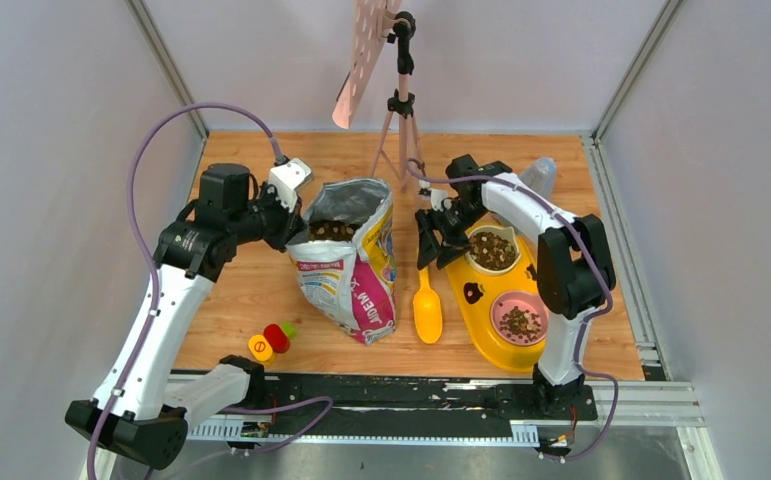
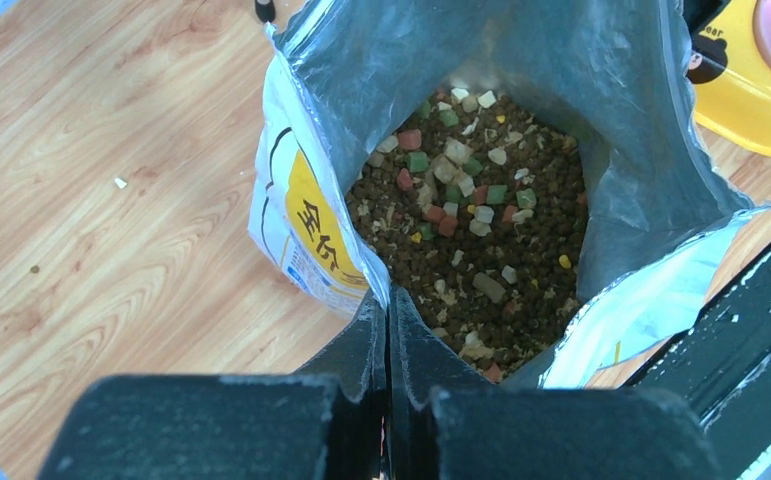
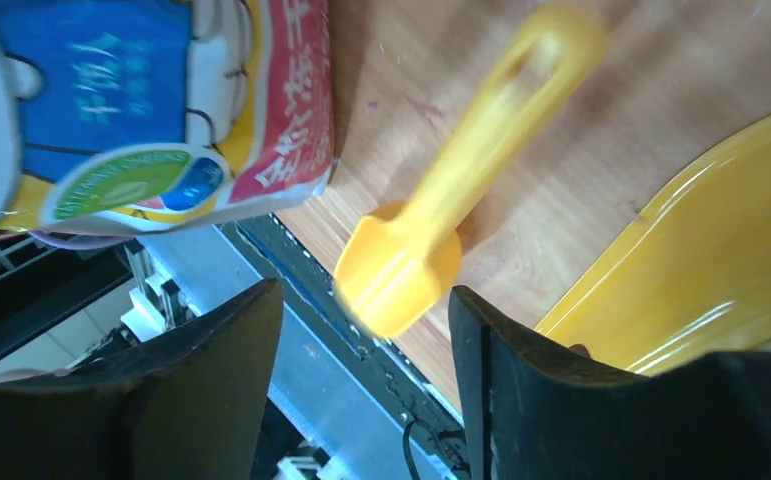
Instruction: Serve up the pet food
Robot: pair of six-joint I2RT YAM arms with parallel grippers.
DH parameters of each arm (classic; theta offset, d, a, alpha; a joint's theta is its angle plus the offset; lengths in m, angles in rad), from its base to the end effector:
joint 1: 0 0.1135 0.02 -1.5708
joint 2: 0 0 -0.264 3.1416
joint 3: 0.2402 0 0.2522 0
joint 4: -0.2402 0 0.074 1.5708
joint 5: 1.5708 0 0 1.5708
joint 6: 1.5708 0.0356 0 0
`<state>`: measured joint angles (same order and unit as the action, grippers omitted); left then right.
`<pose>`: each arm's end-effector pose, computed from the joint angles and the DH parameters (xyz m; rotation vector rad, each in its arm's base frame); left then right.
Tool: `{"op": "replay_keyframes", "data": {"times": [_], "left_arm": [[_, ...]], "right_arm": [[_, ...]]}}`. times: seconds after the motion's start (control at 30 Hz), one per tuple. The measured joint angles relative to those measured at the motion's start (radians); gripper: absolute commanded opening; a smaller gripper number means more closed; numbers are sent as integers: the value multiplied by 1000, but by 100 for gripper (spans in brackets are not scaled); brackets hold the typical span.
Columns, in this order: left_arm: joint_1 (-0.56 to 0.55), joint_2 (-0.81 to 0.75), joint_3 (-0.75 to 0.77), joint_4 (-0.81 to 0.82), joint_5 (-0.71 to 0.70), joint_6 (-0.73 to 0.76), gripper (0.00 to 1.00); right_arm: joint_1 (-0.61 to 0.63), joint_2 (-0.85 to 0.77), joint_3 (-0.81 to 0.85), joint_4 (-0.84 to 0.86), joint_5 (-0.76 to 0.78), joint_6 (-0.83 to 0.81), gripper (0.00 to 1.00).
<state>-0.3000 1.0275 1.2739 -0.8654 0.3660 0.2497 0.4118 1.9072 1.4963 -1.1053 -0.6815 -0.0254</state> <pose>0.1814 -0.0694 0.3952 0.7863 2.0274 -0.4286 0.3221 0.1651 0.2184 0.6537 -2.8139 -1.0204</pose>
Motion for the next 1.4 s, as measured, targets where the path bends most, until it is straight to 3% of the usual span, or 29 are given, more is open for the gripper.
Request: {"op": "replay_keyframes", "data": {"times": [0.03, 0.1, 0.23, 0.37, 0.57, 0.8, 0.93, 1.23, 1.33, 1.4], "left_arm": [[1, -2, -2, 4, 4, -10, 0], [1, -2, -4, 9, 9, -29, 13], [1, -5, 6, 45, 26, -73, 57], [1, 6, 106, 55, 19, -120, 71], [1, 103, 289, 122, 21, -202, 74], [23, 336, 428, 55, 33, -183, 74], [46, 415, 461, -36, 40, -127, 73], [52, 464, 502, -154, 115, -19, 70], [52, 478, 502, -172, 126, 12, 70], [52, 494, 502, -182, 126, 35, 69]], "right_arm": [[-4, 6, 19, -1, 2, -2, 68], [-11, 6, 63, -6, -2, -7, 70], [-30, -31, 163, -10, -25, -36, 71], [-40, -140, 228, -30, -41, -73, 71], [0, -325, 379, 3, -61, -155, 72], [335, -375, 517, 69, 8, -360, 73], [446, -328, 517, 72, 47, -441, 73], [525, -125, 564, 108, 102, -502, 73], [539, -72, 601, 121, 110, -509, 70], [548, -53, 608, 122, 113, -513, 62]]}}
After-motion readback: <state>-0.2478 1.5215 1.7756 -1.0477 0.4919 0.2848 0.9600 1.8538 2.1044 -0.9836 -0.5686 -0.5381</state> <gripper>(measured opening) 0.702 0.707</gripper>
